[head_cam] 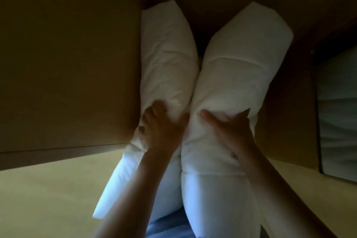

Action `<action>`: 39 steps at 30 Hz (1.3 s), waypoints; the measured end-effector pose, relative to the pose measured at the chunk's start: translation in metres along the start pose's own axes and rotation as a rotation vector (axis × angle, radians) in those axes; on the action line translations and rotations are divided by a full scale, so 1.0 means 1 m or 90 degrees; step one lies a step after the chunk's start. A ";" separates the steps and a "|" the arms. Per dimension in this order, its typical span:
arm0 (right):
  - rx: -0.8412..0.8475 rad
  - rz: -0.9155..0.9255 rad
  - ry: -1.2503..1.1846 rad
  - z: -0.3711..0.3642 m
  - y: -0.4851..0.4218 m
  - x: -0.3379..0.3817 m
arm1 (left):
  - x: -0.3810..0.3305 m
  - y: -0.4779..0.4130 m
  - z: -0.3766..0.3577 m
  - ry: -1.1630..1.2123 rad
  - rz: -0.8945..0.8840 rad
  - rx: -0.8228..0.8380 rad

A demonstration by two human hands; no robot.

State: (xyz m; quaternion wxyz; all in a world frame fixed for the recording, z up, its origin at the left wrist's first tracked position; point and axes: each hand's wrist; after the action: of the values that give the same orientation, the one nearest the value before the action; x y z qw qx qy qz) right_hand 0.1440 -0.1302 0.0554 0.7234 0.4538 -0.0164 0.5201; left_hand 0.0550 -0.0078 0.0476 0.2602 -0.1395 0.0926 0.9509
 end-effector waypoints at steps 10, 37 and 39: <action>-0.108 0.082 0.016 -0.040 -0.022 -0.030 | 0.024 -0.014 -0.019 0.076 0.001 0.172; -0.003 0.300 0.005 0.046 0.189 -0.229 | 0.131 0.277 0.079 0.214 -0.030 0.019; 0.001 0.310 0.018 0.039 0.207 -0.240 | 0.148 0.294 0.088 0.207 -0.028 0.015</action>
State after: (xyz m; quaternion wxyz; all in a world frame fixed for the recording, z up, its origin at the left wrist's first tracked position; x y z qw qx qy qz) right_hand -0.1077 -0.3234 0.0917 0.5765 0.4298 -0.1142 0.6855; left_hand -0.2396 -0.1657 0.1149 0.2642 -0.2906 0.1416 0.9087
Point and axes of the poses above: each hand's wrist, its own y-axis away from the middle knuckle, its own z-axis out of the back of the hand, x = y × z, and after that the axes turned 5 degrees about -x, right-handed
